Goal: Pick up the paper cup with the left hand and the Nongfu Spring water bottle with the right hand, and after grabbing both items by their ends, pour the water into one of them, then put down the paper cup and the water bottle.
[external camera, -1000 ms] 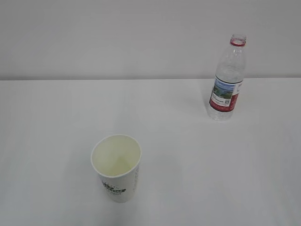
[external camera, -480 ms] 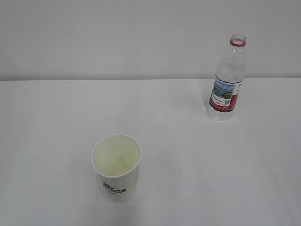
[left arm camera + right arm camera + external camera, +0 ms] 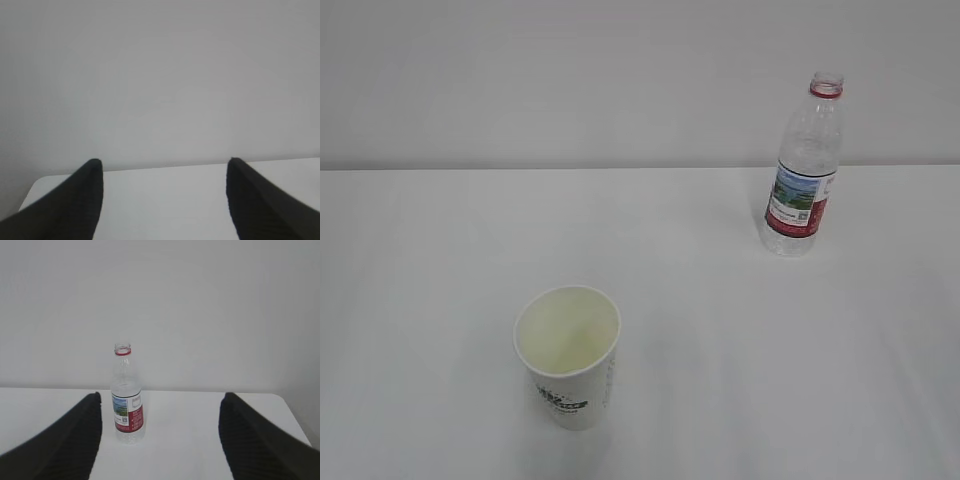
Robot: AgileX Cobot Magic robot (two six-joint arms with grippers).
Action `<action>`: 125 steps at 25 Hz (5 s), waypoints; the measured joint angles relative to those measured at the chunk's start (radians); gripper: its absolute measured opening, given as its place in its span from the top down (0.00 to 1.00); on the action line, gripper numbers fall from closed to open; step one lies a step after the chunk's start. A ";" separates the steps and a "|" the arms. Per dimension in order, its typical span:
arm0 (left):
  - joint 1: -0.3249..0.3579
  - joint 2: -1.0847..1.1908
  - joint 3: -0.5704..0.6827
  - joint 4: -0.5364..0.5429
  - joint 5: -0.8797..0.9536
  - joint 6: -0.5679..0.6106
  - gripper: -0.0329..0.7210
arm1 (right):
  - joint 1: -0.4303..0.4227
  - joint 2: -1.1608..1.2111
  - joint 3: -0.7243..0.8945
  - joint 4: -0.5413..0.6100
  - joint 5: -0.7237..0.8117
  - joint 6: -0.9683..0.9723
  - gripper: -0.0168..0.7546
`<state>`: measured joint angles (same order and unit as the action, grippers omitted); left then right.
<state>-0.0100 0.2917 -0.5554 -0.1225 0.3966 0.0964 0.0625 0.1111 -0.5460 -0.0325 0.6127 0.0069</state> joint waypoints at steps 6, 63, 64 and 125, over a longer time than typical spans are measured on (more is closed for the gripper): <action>0.000 0.099 0.000 -0.002 -0.074 0.000 0.21 | 0.000 0.085 0.000 -0.002 -0.094 0.000 0.27; 0.000 0.879 0.000 0.110 -1.016 0.000 0.21 | 0.000 1.077 0.000 -0.005 -1.109 0.000 0.27; 0.000 0.889 0.000 0.110 -1.009 0.000 0.21 | 0.000 1.096 0.000 -0.005 -1.122 0.000 0.27; -0.206 1.362 0.537 0.260 -1.541 -0.149 0.39 | 0.000 1.530 0.479 -0.176 -1.752 0.000 0.27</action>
<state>-0.2164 1.6539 -0.0185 0.1373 -1.1447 -0.0527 0.0625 1.6410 -0.0666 -0.2085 -1.1390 0.0069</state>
